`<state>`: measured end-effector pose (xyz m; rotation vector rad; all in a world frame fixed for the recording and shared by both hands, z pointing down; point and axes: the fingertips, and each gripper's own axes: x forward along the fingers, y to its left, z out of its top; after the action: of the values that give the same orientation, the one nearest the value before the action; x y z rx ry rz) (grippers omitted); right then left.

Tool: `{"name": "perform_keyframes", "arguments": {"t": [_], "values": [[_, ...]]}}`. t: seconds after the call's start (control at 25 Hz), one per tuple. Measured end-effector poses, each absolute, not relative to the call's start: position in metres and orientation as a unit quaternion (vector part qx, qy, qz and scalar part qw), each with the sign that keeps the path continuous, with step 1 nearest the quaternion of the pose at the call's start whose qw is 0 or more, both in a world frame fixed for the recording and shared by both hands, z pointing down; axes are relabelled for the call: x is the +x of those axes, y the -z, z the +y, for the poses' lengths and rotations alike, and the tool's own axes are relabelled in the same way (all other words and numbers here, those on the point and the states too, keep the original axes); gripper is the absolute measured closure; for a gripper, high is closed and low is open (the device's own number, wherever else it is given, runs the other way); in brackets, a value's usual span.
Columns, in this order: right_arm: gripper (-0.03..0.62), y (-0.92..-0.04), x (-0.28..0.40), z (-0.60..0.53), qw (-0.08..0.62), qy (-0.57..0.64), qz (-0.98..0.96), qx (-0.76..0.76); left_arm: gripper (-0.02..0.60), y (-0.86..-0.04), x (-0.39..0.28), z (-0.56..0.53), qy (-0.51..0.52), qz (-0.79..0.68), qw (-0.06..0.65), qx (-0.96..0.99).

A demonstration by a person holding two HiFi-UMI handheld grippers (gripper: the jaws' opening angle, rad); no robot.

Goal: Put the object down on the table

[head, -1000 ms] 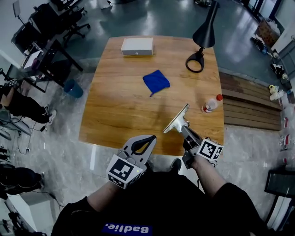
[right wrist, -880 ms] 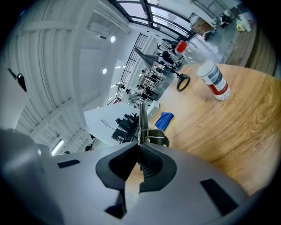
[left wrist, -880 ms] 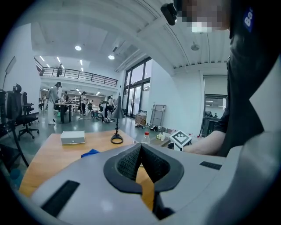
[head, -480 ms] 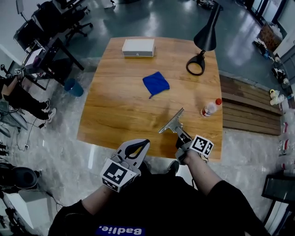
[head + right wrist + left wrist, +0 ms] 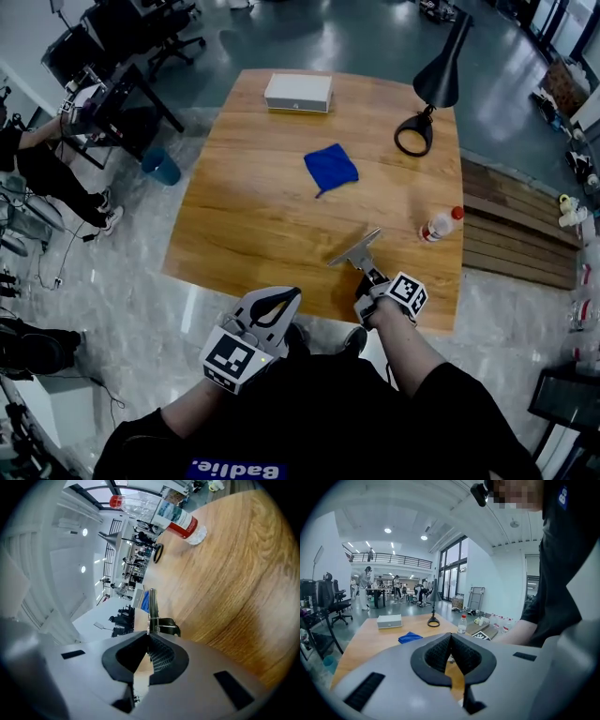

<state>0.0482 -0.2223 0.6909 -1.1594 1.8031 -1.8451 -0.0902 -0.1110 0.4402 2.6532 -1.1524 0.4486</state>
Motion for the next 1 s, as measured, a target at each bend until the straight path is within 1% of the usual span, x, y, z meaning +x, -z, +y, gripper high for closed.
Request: {"name": "perform_keyframes", "arguments": {"t": [0.44,1.0], "values": [[0.586,-0.724,0.058,-0.222,0.185,0.666,0.579,-0.434,0.574,-0.446,-0.107,-0.103,-0.167,-0.401,0.113,0.894],[0.585,-0.743,0.069,-0.222,0.217,0.687,0.535,-0.441,0.574,-0.456,-0.105,-0.1,-0.181,-0.39,0.12,0.895]]}}
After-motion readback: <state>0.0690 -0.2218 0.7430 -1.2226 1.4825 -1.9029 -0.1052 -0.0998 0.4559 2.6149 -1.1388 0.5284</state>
